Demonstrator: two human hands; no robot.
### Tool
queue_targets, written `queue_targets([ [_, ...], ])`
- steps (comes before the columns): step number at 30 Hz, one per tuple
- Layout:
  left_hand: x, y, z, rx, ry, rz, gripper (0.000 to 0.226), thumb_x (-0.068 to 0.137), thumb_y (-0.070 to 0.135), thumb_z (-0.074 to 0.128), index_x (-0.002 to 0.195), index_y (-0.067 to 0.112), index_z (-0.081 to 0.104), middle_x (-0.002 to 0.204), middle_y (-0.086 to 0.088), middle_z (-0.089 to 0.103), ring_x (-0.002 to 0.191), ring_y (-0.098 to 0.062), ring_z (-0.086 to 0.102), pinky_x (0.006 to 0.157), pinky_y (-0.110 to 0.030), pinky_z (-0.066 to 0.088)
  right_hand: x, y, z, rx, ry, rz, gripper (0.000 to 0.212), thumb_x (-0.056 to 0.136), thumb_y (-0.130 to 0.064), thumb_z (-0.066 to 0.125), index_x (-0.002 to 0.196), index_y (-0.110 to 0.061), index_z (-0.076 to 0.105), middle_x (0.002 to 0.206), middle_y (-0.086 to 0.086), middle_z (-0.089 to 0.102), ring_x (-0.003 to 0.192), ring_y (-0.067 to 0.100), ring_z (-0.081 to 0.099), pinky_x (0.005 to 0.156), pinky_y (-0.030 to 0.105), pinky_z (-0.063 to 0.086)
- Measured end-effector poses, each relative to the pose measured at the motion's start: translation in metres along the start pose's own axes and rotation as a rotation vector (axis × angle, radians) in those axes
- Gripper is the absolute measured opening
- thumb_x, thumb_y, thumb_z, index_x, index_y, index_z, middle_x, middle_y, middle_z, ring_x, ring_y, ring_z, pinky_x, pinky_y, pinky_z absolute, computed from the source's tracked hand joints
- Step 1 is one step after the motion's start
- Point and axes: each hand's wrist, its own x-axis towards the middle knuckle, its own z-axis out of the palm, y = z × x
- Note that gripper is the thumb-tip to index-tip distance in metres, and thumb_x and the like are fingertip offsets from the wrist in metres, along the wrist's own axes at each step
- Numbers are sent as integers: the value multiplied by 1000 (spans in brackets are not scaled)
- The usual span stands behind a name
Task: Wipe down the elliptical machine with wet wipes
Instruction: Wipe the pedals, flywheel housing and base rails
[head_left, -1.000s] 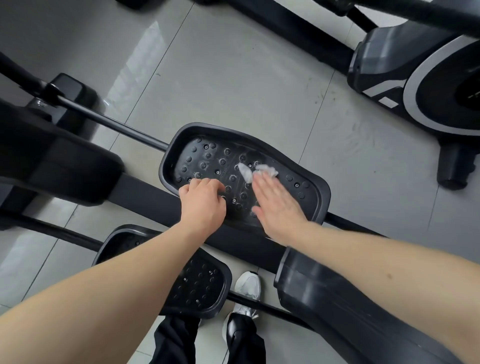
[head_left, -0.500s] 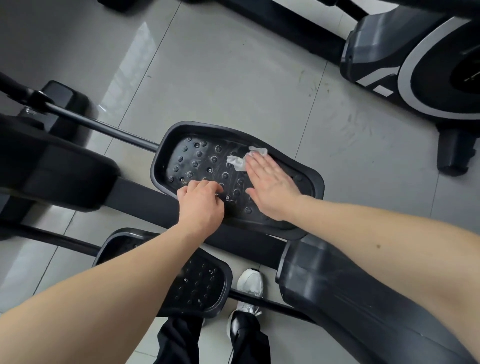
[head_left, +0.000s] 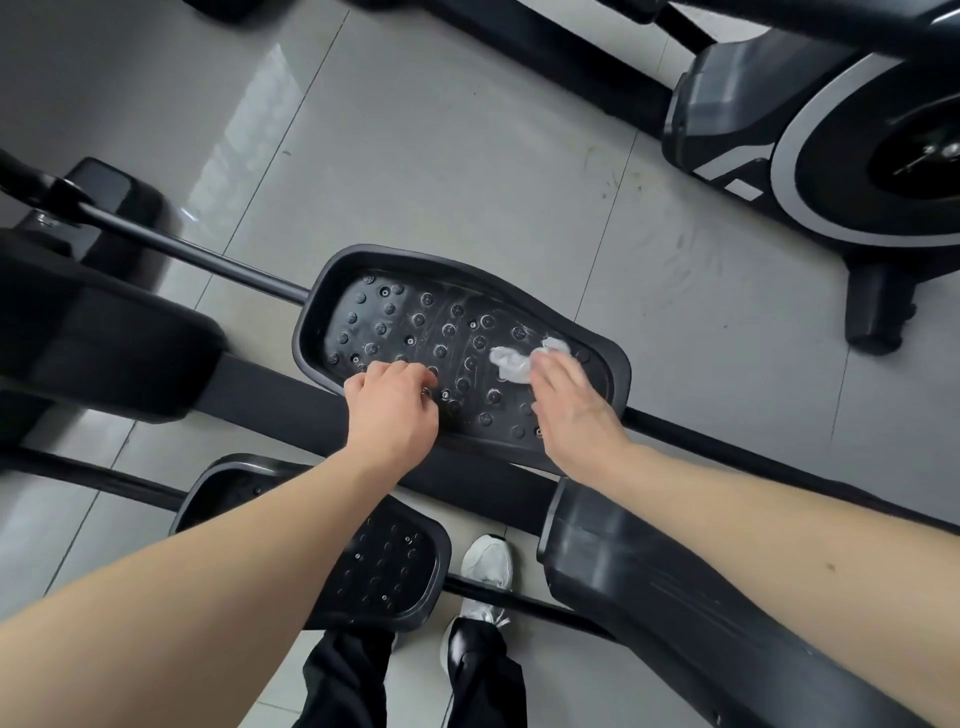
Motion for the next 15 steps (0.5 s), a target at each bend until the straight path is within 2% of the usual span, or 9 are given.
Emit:
queue_targets([
  [2, -1, 0, 1, -11, 0, -1, 32, 94, 18, 50, 119, 27, 68, 124, 7, 65, 129, -20, 45, 110, -39, 21, 13, -7, 10, 140, 62, -97, 35, 83, 13, 60, 117, 3, 65, 124, 13, 59, 130, 34, 46, 110, 45, 46],
  [5, -2, 0, 3, -6, 12, 1, 32, 95, 18, 49, 119, 28, 67, 123, 9, 65, 128, -20, 44, 108, -37, 21, 41, -30, 19, 244, 65, -231, 22, 82, 16, 66, 97, 1, 73, 106, 9, 63, 106, 31, 52, 88, 44, 55],
  [9, -3, -4, 3, 26, 14, 22, 29, 96, 21, 50, 119, 27, 67, 122, 8, 64, 126, -20, 45, 105, -37, 21, 60, -50, 24, 261, -31, -458, 22, 76, 14, 73, 82, -7, 77, 86, 5, 66, 83, 30, 55, 73, 33, 53],
  [14, -8, -8, 4, 8, 20, 4, 31, 93, 18, 52, 118, 27, 68, 123, 8, 66, 126, -20, 45, 105, -36, 21, 27, -19, 11, 223, -163, -461, 32, 73, 18, 66, 84, -10, 76, 92, 5, 63, 88, 22, 51, 72, 13, 31],
  [15, -8, -8, 4, 3, 14, 5, 31, 93, 17, 52, 118, 27, 68, 123, 7, 66, 126, -20, 45, 105, -36, 21, 18, -7, 8, 203, -173, -451, 32, 72, 18, 64, 83, -11, 75, 92, 5, 62, 88, 19, 47, 72, 10, 32],
])
